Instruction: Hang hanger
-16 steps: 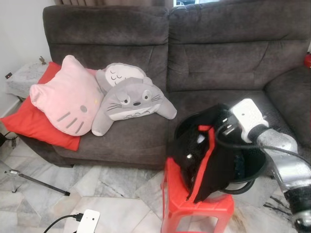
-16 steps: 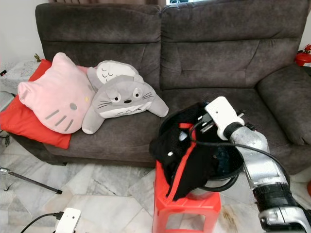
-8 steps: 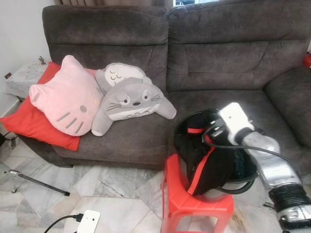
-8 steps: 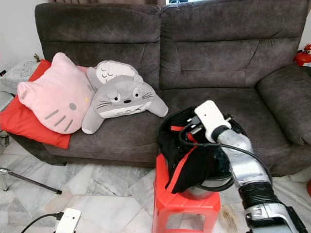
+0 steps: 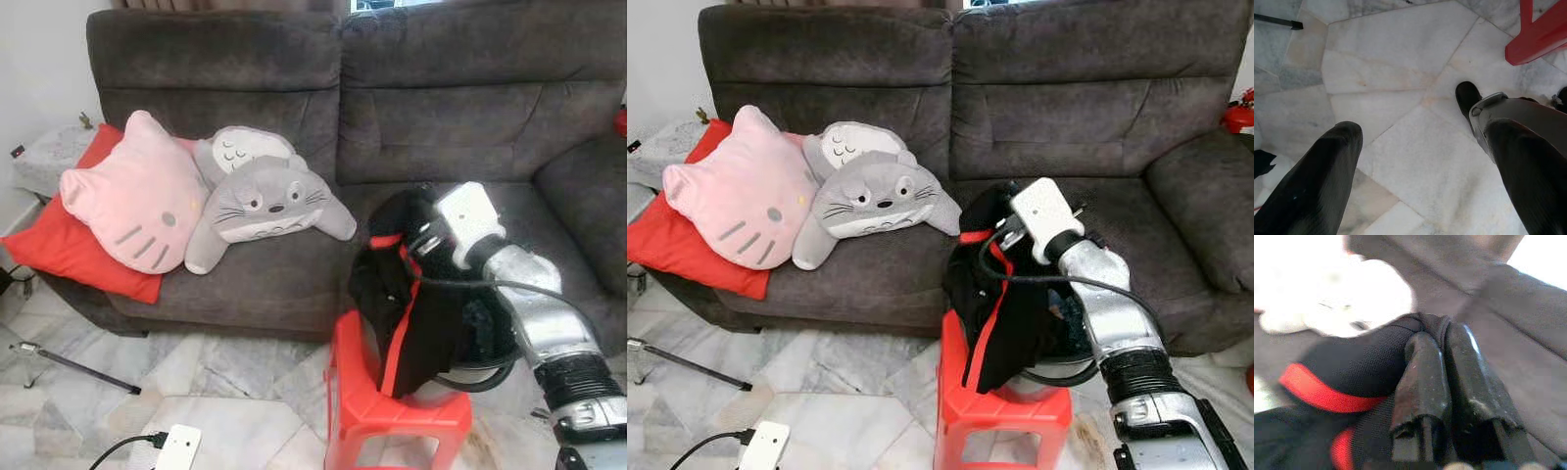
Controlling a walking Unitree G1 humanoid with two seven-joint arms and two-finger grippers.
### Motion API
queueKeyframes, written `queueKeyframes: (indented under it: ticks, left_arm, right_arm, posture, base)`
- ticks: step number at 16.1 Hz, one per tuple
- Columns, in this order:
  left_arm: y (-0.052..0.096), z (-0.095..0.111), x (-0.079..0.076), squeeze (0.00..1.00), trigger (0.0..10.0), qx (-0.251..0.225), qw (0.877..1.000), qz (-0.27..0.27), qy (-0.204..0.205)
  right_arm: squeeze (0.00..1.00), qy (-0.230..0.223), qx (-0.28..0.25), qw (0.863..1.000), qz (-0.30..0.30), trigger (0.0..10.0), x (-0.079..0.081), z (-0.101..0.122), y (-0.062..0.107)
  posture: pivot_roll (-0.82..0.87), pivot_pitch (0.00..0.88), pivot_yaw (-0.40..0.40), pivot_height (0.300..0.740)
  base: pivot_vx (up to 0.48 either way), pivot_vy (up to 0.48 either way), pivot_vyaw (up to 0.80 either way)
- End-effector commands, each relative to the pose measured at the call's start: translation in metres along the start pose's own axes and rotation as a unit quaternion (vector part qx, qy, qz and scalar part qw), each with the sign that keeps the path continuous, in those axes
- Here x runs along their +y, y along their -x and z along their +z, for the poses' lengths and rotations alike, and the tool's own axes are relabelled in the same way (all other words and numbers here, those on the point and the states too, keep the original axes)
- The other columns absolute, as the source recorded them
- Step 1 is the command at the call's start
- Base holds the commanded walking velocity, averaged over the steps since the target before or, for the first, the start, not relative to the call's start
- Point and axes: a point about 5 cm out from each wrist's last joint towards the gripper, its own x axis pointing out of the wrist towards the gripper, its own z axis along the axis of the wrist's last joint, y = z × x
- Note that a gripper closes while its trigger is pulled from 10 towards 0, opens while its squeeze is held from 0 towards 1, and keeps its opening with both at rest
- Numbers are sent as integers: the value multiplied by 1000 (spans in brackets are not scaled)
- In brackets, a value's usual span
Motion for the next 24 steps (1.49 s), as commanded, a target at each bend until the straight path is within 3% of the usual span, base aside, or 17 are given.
queueKeyframes:
  ticks: [1,5,9,13,15,16,17,21,24]
  left_arm:
    - [1,-5,4,0,10000,9,1000,3,-10]
    - [2,-6,9,0,10000,11,1000,12,-9]
    - [1,-3,7,0,10000,7,1000,10,-9]
    - [1,-2,8,0,10000,5,1000,12,-10]
    - [1,0,9,0,10000,2,1000,12,-10]
    - [1,0,9,0,10000,2,1000,12,-10]
    - [1,0,9,0,10000,2,1000,12,-11]
    - [1,1,9,0,10000,-1,1000,11,-13]
    - [0,4,8,0,10000,-7,1000,11,-14]
  right_arm:
    - [0,6,-22,998,52,0,14,5,-5]
    - [0,-4,-76,993,93,0,23,20,-15]
    - [0,7,-20,999,50,0,14,2,-19]
    - [0,20,-3,1000,1,0,0,-3,-22]
    - [0,11,-5,1000,4,0,6,-2,-27]
    - [0,12,-6,1000,12,1333,12,-2,-29]
    - [0,11,-12,1000,20,0,16,-1,-30]
    - [0,12,-35,998,49,0,27,3,-33]
    - [0,-4,-81,992,99,0,37,13,-32]
  posture:
    - [-156,0,86,740]
    - [-156,0,86,740]
    - [-148,0,85,740]
    - [-151,0,88,740]
    - [-147,0,86,740]
    - [-143,0,88,740]
    - [-145,0,89,740]
    - [-141,0,85,740]
    - [-144,0,85,740]
  base:
    - [0,0,0]
    - [0,0,0]
    - [0,0,0]
    - [0,0,0]
    - [0,0,0]
    - [0,0,0]
    - [0,0,0]
    - [0,0,0]
    - [0,0,0]
